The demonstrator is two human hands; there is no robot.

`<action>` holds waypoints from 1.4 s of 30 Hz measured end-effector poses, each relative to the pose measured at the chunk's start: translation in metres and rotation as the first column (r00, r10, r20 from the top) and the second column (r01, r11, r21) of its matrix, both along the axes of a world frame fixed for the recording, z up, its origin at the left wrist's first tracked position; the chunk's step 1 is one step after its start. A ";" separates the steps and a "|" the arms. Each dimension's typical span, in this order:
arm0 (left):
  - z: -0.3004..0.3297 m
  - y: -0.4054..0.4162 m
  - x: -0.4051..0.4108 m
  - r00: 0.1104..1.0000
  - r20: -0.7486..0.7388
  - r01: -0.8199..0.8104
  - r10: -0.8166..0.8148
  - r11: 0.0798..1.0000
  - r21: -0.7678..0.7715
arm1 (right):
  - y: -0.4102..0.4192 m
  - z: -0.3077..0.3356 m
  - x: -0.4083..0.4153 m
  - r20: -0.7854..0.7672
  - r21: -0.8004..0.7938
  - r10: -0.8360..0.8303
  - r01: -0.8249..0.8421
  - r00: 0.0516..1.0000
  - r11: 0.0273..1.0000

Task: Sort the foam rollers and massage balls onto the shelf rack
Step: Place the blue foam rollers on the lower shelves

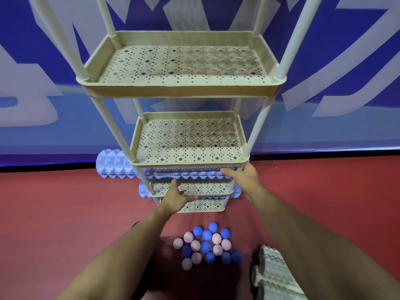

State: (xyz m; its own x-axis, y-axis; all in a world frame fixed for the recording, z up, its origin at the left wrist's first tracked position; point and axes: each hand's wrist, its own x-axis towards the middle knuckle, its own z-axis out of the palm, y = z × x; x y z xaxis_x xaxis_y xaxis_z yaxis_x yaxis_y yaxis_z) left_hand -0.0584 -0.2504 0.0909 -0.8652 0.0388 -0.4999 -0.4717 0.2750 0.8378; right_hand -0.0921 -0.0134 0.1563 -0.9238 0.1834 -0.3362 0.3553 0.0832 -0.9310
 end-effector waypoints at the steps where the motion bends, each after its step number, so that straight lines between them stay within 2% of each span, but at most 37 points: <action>1: 0.003 -0.009 0.003 0.999 -0.031 0.019 -0.020 0.999 -0.035 | -0.001 0.002 -0.001 -0.003 0.004 -0.012 0.012 1.000 1.000; 5: 0.018 -0.052 0.018 0.974 -0.224 -0.040 -0.011 0.975 -0.219 | -0.004 0.001 -0.003 0.011 -0.027 -0.066 0.066 0.998 0.997; 8: 0.031 -0.094 0.031 0.915 -0.398 -0.218 0.070 0.915 -0.340 | -0.006 0.000 -0.004 0.025 -0.043 -0.081 0.082 0.996 0.996; 11: 0.040 -0.136 0.031 0.829 -0.534 -0.435 0.169 0.794 -0.424 | -0.006 0.001 -0.003 0.017 -0.068 -0.079 0.080 0.997 0.994; 13: 0.044 -0.159 0.024 0.846 -0.487 -0.464 0.216 0.748 -0.474 | -0.007 0.000 -0.002 0.015 -0.082 -0.079 0.079 0.997 0.993; 16: 0.048 -0.181 0.007 0.886 -0.373 -0.418 0.276 0.823 -0.384 | -0.008 -0.003 -0.004 0.020 -0.105 -0.088 0.090 0.996 0.990; 19: 0.063 -0.181 -0.004 0.905 -0.320 -0.370 0.279 0.888 -0.273 | -0.006 -0.007 -0.005 0.010 -0.121 -0.087 0.088 0.996 0.989; 24: 0.072 -0.163 -0.009 0.922 -0.319 -0.328 0.220 0.880 -0.342 | -0.001 -0.008 -0.006 -0.009 -0.137 -0.119 0.116 0.993 0.984; 28: 0.070 -0.143 -0.012 0.927 -0.338 -0.281 0.161 0.896 -0.344 | 0.016 -0.009 -0.003 -0.045 -0.018 -0.110 0.109 0.993 0.994; 32: 0.063 -0.125 -0.013 0.922 -0.346 -0.288 0.174 0.905 -0.314 | 0.035 -0.011 0.002 -0.072 0.072 -0.102 0.107 0.992 0.992; 35: 0.060 -0.118 -0.011 0.929 -0.324 -0.284 0.179 0.907 -0.312 | 0.036 -0.002 0.007 -0.049 0.086 -0.078 0.082 0.996 0.993; 40: 0.065 -0.127 -0.003 0.969 -0.241 -0.152 0.058 0.907 -0.392 | 0.032 0.008 0.007 0.005 0.251 0.007 -0.008 1.000 0.968; 42: 0.060 -0.134 -0.002 0.975 -0.212 -0.149 0.067 0.904 -0.401 | 0.032 0.011 0.011 0.026 0.308 0.046 -0.052 0.999 0.950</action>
